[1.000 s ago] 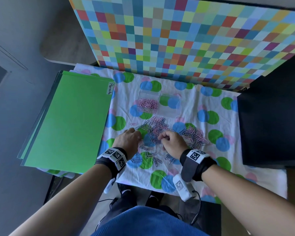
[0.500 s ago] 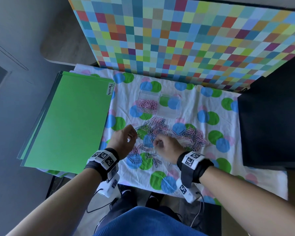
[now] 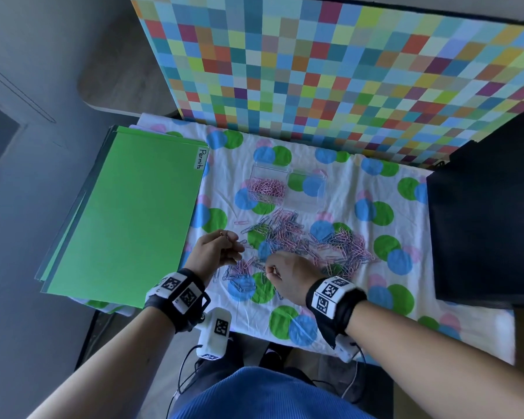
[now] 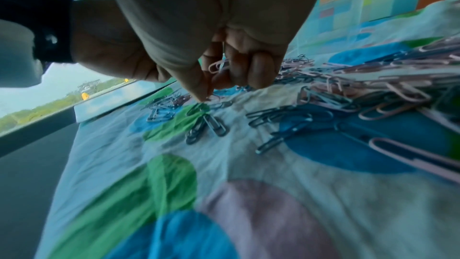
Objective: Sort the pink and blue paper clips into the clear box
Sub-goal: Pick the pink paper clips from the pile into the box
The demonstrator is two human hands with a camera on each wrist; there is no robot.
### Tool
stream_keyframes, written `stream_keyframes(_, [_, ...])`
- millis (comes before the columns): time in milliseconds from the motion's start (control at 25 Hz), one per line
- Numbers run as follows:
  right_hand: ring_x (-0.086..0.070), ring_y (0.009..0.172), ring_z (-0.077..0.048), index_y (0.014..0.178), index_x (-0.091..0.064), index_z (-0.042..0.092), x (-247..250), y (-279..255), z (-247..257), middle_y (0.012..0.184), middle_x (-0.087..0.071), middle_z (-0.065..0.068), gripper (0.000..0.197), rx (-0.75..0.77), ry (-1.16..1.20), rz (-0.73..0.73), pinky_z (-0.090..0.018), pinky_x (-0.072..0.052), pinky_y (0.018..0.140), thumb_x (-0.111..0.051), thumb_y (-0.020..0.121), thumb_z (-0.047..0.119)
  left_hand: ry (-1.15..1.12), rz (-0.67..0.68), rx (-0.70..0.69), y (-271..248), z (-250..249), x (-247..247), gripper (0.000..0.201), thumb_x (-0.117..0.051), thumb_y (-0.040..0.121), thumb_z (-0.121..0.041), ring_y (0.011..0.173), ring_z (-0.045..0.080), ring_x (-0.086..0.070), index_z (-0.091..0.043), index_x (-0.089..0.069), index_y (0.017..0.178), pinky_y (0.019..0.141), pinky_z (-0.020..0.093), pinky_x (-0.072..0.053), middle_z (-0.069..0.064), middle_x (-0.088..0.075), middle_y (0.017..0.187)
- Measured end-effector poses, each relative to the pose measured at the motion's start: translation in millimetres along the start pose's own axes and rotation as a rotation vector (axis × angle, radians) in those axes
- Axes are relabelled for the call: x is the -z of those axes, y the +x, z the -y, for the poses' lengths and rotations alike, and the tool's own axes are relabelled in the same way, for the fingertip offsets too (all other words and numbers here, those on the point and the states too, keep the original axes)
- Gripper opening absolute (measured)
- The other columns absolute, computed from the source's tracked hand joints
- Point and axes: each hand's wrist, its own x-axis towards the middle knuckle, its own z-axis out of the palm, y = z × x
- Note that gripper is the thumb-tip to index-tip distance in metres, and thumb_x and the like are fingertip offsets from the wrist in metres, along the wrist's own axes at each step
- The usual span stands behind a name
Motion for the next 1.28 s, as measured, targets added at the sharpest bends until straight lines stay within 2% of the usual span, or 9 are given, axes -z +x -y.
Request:
stream_keyframes(320, [-0.056,0.062,-0.011,0.079,-0.059,0.018,16,6,-10,0.074,-0.067,0.004,0.008,-0.282,0.48,-0.111,-0.03,-0.048,0.064,-0.061,0.087,0.017,-0.289,0.103,0.167,-2,3,5,0.033,-0.032,0.1,-0.014,0.098,0.029,-0.068,-0.002,-0.062,0.097,0.092,0.043,-0.048,0.021,-0.069,0.106])
stream_keyframes(560, [-0.057,0.055,-0.014,0.094,-0.055,0.006,26,9,1,0.076,-0.068,-0.011,0.007,-0.341,0.821,-0.056,-0.023,-0.045,0.05,-0.052,0.092,0.0,-0.216,0.114,0.143,-3,-4,7,0.03,-0.039,0.098,-0.015,0.112,0.025,-0.061,-0.005,-0.066,0.105,0.1,0.043,-0.042,0.013,-0.067,0.115])
stream_keyframes(640, [-0.058,0.056,-0.015,0.102,-0.057,0.003,27,11,2,0.075,-0.067,-0.01,0.012,-0.351,0.855,-0.044,-0.024,-0.046,0.051,-0.05,0.093,-0.001,0.067,0.1,0.043,-4,-7,9,0.028,-0.044,0.097,-0.017,0.115,0.018,-0.058,-0.012,-0.068,0.11,0.101,0.039,-0.042,0.0,-0.067,0.119])
stream_keyframes(720, [-0.059,0.056,-0.016,0.105,-0.058,0.001,27,12,1,0.075,-0.068,-0.009,0.014,-0.345,0.86,-0.028,-0.026,-0.047,0.052,-0.05,0.093,-0.001,0.498,0.085,-0.133,-3,-7,9,0.026,-0.047,0.097,-0.02,0.112,0.006,-0.055,-0.019,-0.07,0.108,0.097,0.028,-0.039,-0.013,-0.061,0.121])
stream_keyframes(800, [-0.059,0.056,-0.016,0.103,-0.058,0.001,26,14,0,0.074,-0.067,-0.009,0.014,-0.35,0.859,-0.022,-0.025,-0.047,0.051,-0.048,0.094,-0.001,0.573,0.028,-0.203,-1,-8,7,0.027,-0.046,0.098,-0.019,0.107,0.004,-0.057,-0.017,-0.071,0.104,0.093,0.025,-0.038,-0.011,-0.063,0.116])
stream_keyframes(920, [-0.053,0.053,-0.017,0.09,-0.058,0.006,29,18,0,0.07,-0.062,-0.008,0.017,-0.4,0.872,-0.053,-0.027,-0.041,0.044,-0.043,0.092,-0.002,0.099,-0.081,-0.075,3,-6,8,0.028,-0.038,0.098,-0.007,0.075,0.017,-0.065,-0.007,-0.066,0.09,0.072,0.031,-0.049,0.005,-0.07,0.085])
stream_keyframes(1080, [-0.035,0.048,-0.015,0.068,-0.046,0.015,30,27,0,0.06,-0.043,-0.003,0.021,-0.403,0.859,-0.025,-0.029,-0.024,0.046,-0.043,0.089,0.014,-0.122,-0.13,0.091,5,-3,6,0.024,-0.036,0.088,-0.002,0.044,0.014,-0.037,-0.008,-0.054,0.073,0.048,0.024,-0.032,0.003,-0.041,0.057])
stream_keyframes(1160, [-0.038,0.049,-0.013,0.066,-0.047,0.017,28,31,2,0.06,-0.044,0.002,0.028,-0.357,0.565,-0.045,-0.027,-0.028,0.05,-0.05,0.092,0.028,0.189,-0.161,0.031,7,-1,0,0.024,-0.041,0.087,-0.005,0.041,0.013,-0.036,-0.008,-0.059,0.071,0.047,0.022,-0.031,0.0,-0.038,0.052])
stream_keyframes(1280, [-0.047,0.057,-0.012,0.089,-0.061,0.012,25,33,10,0.073,-0.059,0.001,0.018,-0.216,0.243,-0.015,-0.024,-0.034,0.054,-0.053,0.095,0.027,1.074,-0.121,-0.175,5,8,-10,0.015,-0.054,0.086,-0.02,0.058,0.015,-0.053,-0.015,-0.067,0.082,0.049,0.021,-0.036,-0.002,-0.058,0.066])
